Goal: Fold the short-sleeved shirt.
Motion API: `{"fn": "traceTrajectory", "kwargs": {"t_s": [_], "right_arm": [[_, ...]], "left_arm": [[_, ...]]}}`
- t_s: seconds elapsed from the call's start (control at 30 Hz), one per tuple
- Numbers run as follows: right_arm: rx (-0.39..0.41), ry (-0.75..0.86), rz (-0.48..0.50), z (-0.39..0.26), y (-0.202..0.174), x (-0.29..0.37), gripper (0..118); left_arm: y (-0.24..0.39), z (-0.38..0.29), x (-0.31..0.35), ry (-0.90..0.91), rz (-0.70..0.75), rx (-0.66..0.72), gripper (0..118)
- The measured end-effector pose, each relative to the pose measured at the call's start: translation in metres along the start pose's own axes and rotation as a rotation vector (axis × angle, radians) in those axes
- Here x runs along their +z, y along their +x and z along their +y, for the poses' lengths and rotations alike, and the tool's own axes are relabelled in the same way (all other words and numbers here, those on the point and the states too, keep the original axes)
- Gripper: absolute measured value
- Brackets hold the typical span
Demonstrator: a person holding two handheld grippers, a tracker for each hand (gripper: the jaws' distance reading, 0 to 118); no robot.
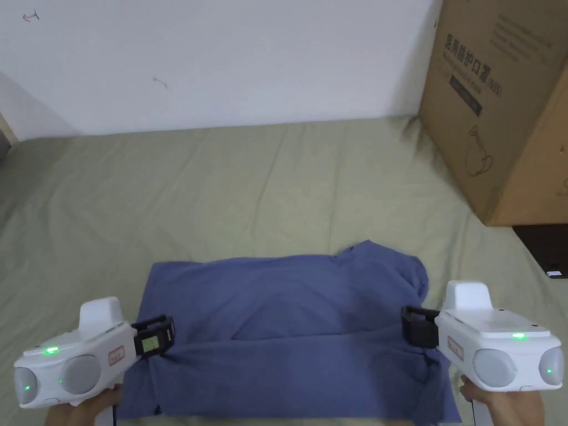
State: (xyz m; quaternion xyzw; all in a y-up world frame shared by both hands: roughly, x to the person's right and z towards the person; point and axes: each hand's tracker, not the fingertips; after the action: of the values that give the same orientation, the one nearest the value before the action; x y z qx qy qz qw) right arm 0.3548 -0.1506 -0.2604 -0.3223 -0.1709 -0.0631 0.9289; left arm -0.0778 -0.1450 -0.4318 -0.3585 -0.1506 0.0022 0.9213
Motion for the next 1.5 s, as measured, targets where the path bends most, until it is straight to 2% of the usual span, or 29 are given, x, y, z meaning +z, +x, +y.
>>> {"fn": "traceTrajectory", "kwargs": {"t_s": [0.13, 0.27, 0.3, 0.37, 0.43, 0.47, 0.5, 0.53, 0.57, 0.6, 0.63, 0.83, 1.07, 1.17, 1.2, 1.23, 1.33, 1.37, 1.5], "right_arm": [[0.008, 0.173, 0.022, 0.019, -0.002, 0.067, 96], [-0.004, 0.325, -0.021, 0.023, -0.013, 0.131, 96], [-0.004, 0.355, -0.031, 0.021, -0.015, 0.142, 95], [0.012, 0.393, -0.068, 0.015, -0.02, 0.158, 90], [0.038, 0.426, -0.105, 0.007, -0.025, 0.17, 89], [0.043, 0.429, -0.111, 0.003, -0.027, 0.175, 82], [0.044, 0.435, -0.112, 0.0, -0.027, 0.179, 71], [0.041, 0.441, -0.106, -0.003, -0.027, 0.182, 47], [0.04, 0.445, -0.101, -0.005, -0.027, 0.185, 24], [0.042, 0.45, -0.105, -0.007, -0.027, 0.185, 2], [0.044, 0.457, -0.112, -0.01, -0.028, 0.188, 0], [0.052, 0.443, -0.094, -0.01, -0.025, 0.186, 0], [0.047, 0.405, -0.088, -0.005, -0.028, 0.162, 0], [0.044, 0.379, -0.084, -0.004, -0.03, 0.149, 0], [0.044, 0.371, -0.084, -0.004, -0.031, 0.145, 0], [0.043, 0.363, -0.086, -0.004, -0.031, 0.141, 0], [0.044, 0.334, -0.088, -0.006, -0.032, 0.128, 0], [0.044, 0.323, -0.09, -0.006, -0.032, 0.124, 0], [0.044, 0.281, -0.099, -0.01, -0.032, 0.108, 0]], "left_arm": [[0.015, 0.012, 0.062, 0.181, -0.041, -0.002, 109], [0.034, 0.011, 0.115, 0.334, -0.044, -0.023, 107], [0.038, 0.006, 0.124, 0.37, -0.03, -0.03, 104], [0.046, -0.006, 0.138, 0.44, -0.013, -0.056, 90], [0.053, -0.019, 0.144, 0.463, 0.01, -0.081, 86], [0.056, -0.026, 0.148, 0.467, 0.015, -0.088, 75], [0.058, -0.032, 0.151, 0.468, 0.014, -0.094, 58], [0.059, -0.036, 0.152, 0.47, 0.006, -0.1, 28], [0.061, -0.041, 0.153, 0.471, 0.004, -0.101, 7], [0.063, -0.044, 0.155, 0.461, 0.01, -0.109, 0], [0.062, -0.046, 0.156, 0.435, -0.014, -0.113, 0], [0.051, -0.049, 0.148, 0.365, -0.015, -0.106, 0], [0.01, -0.033, 0.077, 0.027, -0.064, -0.02, 0], [-0.006, -0.037, 0.038, -0.093, -0.024, -0.004, 2], [-0.013, -0.04, 0.026, -0.128, -0.016, 0.014, 10], [-0.018, -0.042, 0.015, -0.159, 0.004, 0.027, 29], [-0.035, -0.049, -0.013, -0.239, 0.047, 0.063, 101], [-0.04, -0.052, -0.022, -0.279, 0.059, 0.081, 107], [-0.047, -0.065, -0.042, -0.334, 0.104, 0.058, 107]]}}
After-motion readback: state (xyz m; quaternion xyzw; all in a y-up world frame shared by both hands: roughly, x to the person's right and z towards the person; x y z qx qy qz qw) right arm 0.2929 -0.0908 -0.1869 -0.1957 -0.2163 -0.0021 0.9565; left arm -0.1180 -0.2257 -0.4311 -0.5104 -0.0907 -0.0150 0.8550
